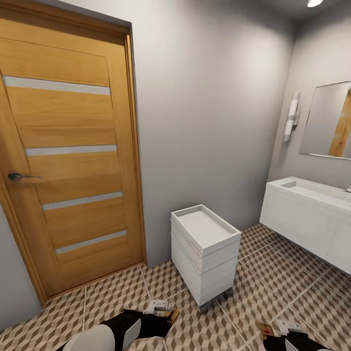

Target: Take the four mousetraps from the cabinet in the bathroom and place them on the bathroom floor. Make sure all four end up on the same floor surface, and ensure that at least two of them are either under or directly next to the same bathroom sink.

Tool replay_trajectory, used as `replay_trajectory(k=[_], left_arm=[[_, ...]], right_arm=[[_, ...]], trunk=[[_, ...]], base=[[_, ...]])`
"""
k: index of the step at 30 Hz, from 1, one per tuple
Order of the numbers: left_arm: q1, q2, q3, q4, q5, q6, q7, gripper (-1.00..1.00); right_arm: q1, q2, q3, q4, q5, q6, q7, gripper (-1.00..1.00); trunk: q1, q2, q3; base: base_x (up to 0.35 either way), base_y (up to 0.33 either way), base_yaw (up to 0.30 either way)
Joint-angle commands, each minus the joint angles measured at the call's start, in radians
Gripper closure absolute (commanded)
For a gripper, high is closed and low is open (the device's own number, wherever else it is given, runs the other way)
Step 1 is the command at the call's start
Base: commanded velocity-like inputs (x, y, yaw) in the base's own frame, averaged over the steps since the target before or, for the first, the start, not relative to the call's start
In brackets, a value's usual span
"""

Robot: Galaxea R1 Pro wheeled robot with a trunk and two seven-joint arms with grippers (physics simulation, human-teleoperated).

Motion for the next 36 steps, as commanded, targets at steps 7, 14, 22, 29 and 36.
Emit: replay_trajectory(k=[7, 14, 22, 29, 36], left_arm=[[-0.001, 0.0, 0.009, -0.001, -0.005, -0.039, -0.009, 1.0], [-0.001, 0.0, 0.009, -0.001, -0.005, -0.046, -0.072, 1.0], [-0.001, 0.0, 0.007, -0.001, -0.005, -0.047, -0.162, 1.0], [-0.001, 0.0, 0.006, -0.001, -0.006, -0.048, -0.17, 1.0], [-0.001, 0.0, 0.004, -0.001, -0.03, -0.049, -0.168, 1.0]], right_arm=[[0.0, 0.002, -0.008, -0.002, 0.007, 0.005, 0.003, 1.0], [0.0, 0.005, -0.008, -0.002, 0.008, 0.005, 0.003, 1.0], [0.0, 0.006, -0.008, -0.002, 0.009, 0.005, 0.003, 1.0], [0.0, 0.008, -0.007, -0.002, 0.009, 0.005, 0.003, 1.0], [0.0, 0.01, -0.007, -0.002, 0.009, 0.005, 0.003, 1.0]], trunk=[[0.0, -0.001, 0.002], [0.0, -0.001, 0.006], [0.0, -0.001, 0.01], [0.0, -0.001, 0.014], [0.0, -0.001, 0.017]], base=[[0.0, 0.0, -0.278], [0.0, 0.0, -0.278], [0.0, 0.0, -0.278], [0.0, 0.0, -0.278], [0.0, 0.0, -0.278]])
